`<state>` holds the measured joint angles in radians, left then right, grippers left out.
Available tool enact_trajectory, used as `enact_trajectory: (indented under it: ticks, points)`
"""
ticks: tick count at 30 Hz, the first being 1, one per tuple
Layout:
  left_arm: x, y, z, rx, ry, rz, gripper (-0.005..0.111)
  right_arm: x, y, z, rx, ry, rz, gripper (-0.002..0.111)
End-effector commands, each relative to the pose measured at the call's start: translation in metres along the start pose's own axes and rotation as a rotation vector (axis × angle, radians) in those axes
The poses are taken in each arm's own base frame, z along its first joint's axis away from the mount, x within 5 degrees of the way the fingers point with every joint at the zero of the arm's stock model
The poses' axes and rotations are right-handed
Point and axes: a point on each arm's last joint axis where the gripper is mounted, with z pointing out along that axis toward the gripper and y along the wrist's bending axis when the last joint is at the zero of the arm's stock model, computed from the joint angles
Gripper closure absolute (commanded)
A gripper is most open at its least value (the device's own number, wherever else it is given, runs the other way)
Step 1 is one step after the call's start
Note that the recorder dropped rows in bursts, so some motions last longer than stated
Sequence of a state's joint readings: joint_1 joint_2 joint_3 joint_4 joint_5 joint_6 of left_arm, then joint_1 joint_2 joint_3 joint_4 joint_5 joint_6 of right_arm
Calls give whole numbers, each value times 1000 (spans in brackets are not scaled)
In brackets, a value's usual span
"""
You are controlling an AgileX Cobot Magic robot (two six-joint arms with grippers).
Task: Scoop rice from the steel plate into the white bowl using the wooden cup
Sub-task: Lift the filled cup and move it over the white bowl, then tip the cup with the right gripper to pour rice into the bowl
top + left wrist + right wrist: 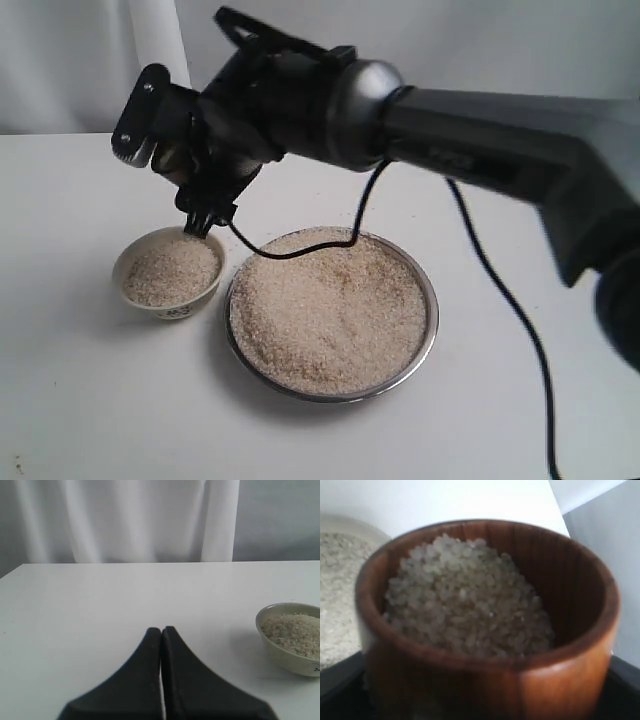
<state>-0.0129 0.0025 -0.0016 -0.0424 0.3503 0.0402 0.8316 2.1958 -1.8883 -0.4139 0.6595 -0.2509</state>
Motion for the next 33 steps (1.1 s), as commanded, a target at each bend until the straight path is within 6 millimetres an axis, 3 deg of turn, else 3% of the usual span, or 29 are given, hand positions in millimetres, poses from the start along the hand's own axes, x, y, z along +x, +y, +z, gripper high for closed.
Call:
enact_trajectory:
  ticks: [1,7,16,25,33]
  points:
    - [0,0,0,2,-7,-3,107,-16,10,17,97,128,-129,108]
    - [0,0,0,2,-7,-3,107,-27,24,31,169,191,-260,108]
    - [0,0,0,2,-7,-3,107,-27,52,48,291,307,-550,108]
    - [0,0,0,2,-7,-3,107,-37,70,48,380,329,-728,108]
    - [0,0,0,2,-7,-3,107,-36,69,46,388,366,-768,108]
